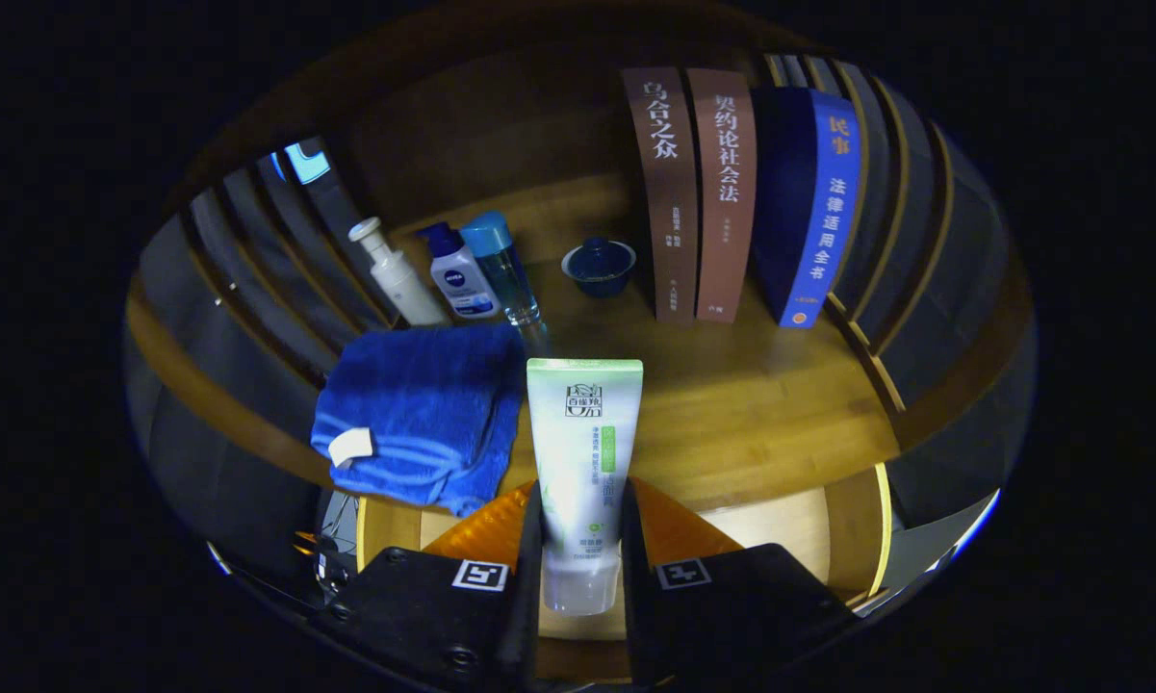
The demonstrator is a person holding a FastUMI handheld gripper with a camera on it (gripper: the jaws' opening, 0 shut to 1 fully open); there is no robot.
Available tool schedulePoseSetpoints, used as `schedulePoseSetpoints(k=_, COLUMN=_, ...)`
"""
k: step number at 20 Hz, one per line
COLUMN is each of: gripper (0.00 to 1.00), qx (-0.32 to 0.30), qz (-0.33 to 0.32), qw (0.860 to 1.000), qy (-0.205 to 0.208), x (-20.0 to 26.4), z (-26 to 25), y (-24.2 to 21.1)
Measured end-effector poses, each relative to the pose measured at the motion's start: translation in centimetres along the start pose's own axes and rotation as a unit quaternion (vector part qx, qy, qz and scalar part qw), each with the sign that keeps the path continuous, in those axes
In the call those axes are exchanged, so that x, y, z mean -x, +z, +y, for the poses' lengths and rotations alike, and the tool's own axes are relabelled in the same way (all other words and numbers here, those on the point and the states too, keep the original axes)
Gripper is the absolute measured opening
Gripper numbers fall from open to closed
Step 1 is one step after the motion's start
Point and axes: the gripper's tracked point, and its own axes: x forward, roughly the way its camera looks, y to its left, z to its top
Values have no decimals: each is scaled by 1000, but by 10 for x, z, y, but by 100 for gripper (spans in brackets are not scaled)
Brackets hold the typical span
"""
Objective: Pull open the drawer, take out the items inside it, and place them on the countertop above the cabinet.
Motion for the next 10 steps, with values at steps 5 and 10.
schedulePoseSetpoints(k=5, gripper=41, qx=15, qz=21, qw=1000, qy=-15, x=-47, z=1, y=28)
schedulePoseSetpoints(k=10, gripper=41, qx=24, qz=25, qw=999, qy=-7, x=-73, z=4, y=31)
